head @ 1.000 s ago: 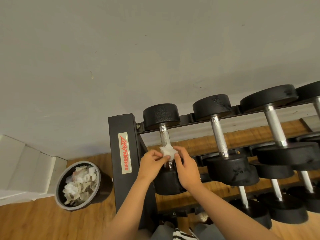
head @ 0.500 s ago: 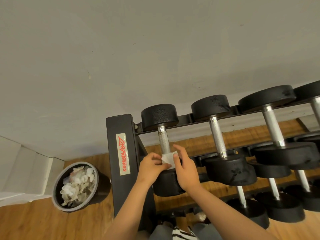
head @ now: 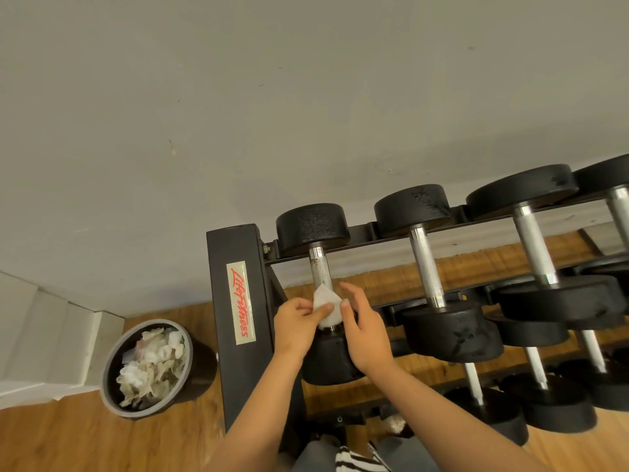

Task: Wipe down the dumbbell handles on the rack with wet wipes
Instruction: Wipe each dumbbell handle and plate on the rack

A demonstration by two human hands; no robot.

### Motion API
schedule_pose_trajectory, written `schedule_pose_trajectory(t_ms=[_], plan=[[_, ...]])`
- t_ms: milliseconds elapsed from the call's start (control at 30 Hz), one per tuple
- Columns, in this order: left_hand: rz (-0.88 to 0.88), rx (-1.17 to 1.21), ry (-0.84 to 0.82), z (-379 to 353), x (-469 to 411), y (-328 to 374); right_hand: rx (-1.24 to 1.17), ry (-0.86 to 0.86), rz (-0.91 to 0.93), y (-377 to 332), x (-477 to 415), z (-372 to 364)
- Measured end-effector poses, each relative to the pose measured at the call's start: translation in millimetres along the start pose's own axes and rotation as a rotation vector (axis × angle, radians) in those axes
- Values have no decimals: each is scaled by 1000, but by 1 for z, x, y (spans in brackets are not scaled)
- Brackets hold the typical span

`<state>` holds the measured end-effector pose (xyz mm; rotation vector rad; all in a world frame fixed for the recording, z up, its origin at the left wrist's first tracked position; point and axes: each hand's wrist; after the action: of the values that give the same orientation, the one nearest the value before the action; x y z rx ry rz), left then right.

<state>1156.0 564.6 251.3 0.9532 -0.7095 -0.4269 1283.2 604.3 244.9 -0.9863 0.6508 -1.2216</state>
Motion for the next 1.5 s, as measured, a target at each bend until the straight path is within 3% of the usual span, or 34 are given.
schedule_pose_trajectory(t_ms=[300,433,533,733,900,1067,1233,1500], plan=[[24,141,223,-8,-15,12,-1,13,0,-2,1,1],[-89,77,295,-6,-9,10,-5,19,12,-1,1,0],[-119,91,147,-6,0,4,-9,22,6,-1,2,0],[-15,102,-203,7,1,-3,-21,7,-3,-2,1,1],[-23,18,-132,-1,-9,9,-19,-1,3,-1,1,1],[36,121,-75,0,-1,7,-14,9,12,0,1,0],[67,203,-152,11,7,7,1,3,11,0,1,1],[105,193,-128,10,3,2,4,-11,-12,1,0,0]])
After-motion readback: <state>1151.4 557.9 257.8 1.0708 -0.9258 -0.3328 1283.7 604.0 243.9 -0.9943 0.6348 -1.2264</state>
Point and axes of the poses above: each hand's wrist, its own x-axis away from the middle knuckle, its own z-axis out of the back of the hand, y = z × x, and after that the axes turned 10 degrees about y, right-handed
